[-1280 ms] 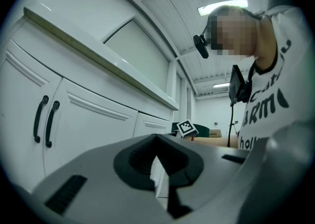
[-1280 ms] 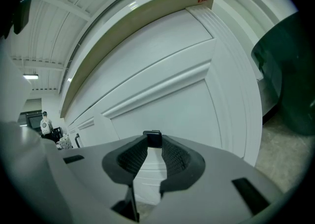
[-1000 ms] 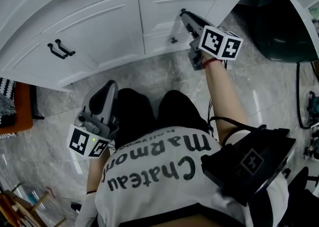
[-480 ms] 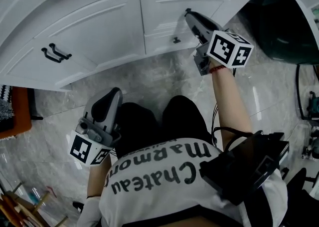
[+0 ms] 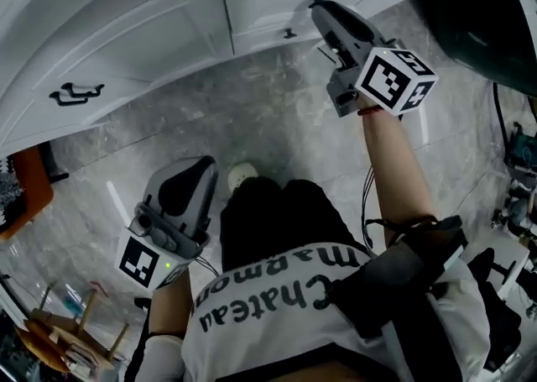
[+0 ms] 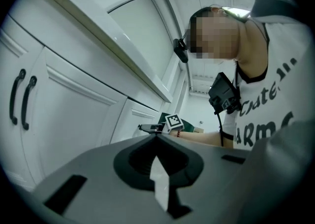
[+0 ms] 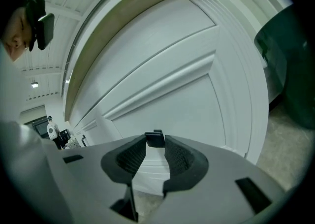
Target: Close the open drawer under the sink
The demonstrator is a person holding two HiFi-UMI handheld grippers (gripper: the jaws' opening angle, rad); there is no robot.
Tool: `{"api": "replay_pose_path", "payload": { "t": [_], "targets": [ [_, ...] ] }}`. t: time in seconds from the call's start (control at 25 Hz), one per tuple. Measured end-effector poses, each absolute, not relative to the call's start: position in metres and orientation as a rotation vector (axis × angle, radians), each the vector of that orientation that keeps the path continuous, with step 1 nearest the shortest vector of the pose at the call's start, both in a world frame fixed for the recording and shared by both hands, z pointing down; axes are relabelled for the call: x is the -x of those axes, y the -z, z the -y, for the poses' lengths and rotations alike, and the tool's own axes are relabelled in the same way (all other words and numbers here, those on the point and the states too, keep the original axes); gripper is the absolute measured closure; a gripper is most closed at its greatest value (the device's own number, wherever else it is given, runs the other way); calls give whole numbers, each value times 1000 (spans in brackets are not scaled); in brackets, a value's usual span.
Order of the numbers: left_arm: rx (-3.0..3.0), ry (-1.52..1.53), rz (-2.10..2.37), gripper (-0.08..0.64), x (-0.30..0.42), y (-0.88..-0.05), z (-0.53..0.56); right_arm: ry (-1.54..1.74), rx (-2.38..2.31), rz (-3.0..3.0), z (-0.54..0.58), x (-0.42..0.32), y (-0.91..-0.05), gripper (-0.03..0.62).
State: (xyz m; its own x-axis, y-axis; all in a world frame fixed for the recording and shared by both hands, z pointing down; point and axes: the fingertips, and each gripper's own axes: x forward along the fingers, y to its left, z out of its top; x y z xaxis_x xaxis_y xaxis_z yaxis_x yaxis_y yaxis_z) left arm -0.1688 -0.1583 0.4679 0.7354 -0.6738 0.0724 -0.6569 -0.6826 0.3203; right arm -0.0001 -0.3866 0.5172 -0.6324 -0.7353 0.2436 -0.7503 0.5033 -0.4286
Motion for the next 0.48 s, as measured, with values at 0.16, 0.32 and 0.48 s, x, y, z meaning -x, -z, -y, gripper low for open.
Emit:
{"api": "replay_pose_path", "payload": {
  "t": [0.16, 0.32, 0.48],
  "targets": [
    [-2560, 75, 1035, 552, 157, -421, 144, -977, -1298, 2595, 383, -3, -519, 474],
    [-2516, 71, 1001, 552, 145, -368, 120, -1075, -1269, 2467, 366, -7, -508, 476],
    [-2481, 66, 1003, 552, 134, -310, 98, -1149, -1244, 2401, 330, -11, -469, 527]
  ]
}}
